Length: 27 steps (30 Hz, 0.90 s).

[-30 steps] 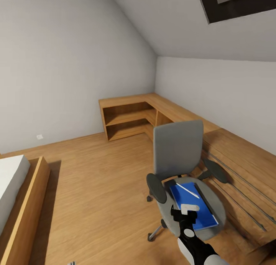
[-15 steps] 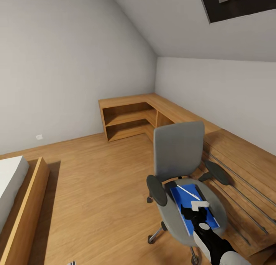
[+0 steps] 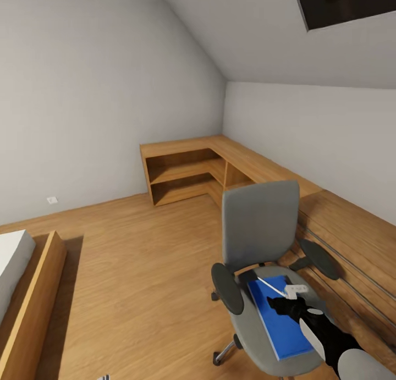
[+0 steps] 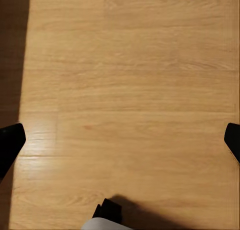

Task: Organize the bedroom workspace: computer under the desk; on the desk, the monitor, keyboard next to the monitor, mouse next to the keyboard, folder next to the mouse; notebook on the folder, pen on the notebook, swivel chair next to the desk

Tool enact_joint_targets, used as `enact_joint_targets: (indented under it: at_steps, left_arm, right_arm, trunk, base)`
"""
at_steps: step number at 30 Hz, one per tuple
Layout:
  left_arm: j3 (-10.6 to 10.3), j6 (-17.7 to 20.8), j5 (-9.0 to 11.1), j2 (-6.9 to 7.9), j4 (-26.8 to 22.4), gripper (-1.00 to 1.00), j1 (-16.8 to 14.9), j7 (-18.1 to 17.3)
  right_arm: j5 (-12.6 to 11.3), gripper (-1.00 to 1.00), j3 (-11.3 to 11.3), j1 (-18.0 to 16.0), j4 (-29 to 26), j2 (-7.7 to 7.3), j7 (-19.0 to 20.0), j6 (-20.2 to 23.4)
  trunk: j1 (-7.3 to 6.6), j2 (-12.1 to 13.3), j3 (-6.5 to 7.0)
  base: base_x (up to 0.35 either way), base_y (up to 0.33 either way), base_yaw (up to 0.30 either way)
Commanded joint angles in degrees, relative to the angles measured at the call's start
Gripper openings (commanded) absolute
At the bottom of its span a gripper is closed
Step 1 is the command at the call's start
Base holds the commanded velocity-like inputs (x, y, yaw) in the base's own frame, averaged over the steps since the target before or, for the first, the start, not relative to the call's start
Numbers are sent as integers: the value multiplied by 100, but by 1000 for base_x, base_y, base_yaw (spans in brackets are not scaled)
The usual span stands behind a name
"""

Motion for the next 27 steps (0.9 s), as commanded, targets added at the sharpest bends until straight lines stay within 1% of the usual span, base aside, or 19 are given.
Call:
enact_joint_targets:
  at_steps: [1, 4, 8, 12, 18, 20, 23, 27]
  left_arm:
    - [-9, 9, 52, 2, -13, 100, 2, 21]
    - [-11, 9, 51, 1, -13, 100, 2, 19]
    - [-12, 9, 51, 1, -13, 100, 2, 18]
    - [-12, 9, 50, 1, -13, 100, 2, 14]
    - [4, 5, 55, 8, -51, 100, 2, -5]
    - [18, 14, 59, 9, -221, 100, 2, -11]
    - [28, 51, 88, 2, -716, 100, 2, -9]
    - [35, 112, 145, -15, -980, 100, 2, 5]
  right_arm:
    - [-53, 100, 29, -3, -8, -14, 6, 31]
    - [-47, 100, 29, -5, -4, -33, 19, 35]
    - [-26, 100, 36, -7, 6, -44, 40, 32]
    - [-14, 100, 45, -7, 8, -57, 232, 32]
    - [24, 100, 47, -7, 8, -62, 300, 32]
    - [61, 100, 47, -7, 7, -68, 303, 32]
    - [94, 100, 47, -7, -9, -115, 306, 32]
    - [104, 100, 47, -7, -26, -151, 296, 35]
  trunk:
    - [3, -3, -5]
    - [3, -3, -5]
    - [3, -3, -5]
    - [3, -3, -5]
    - [3, -3, -5]
    - [3, -3, -5]
    - [69, -123, -59]
    - [157, -284, -130]
  base:
    - [277, 0, 0]
    - [252, 0, 0]
    - [70, 0, 0]
    - [91, 0, 0]
    - [117, 0, 0]
    - [22, 0, 0]
    - [9, 0, 0]
    - [3, 0, 0]
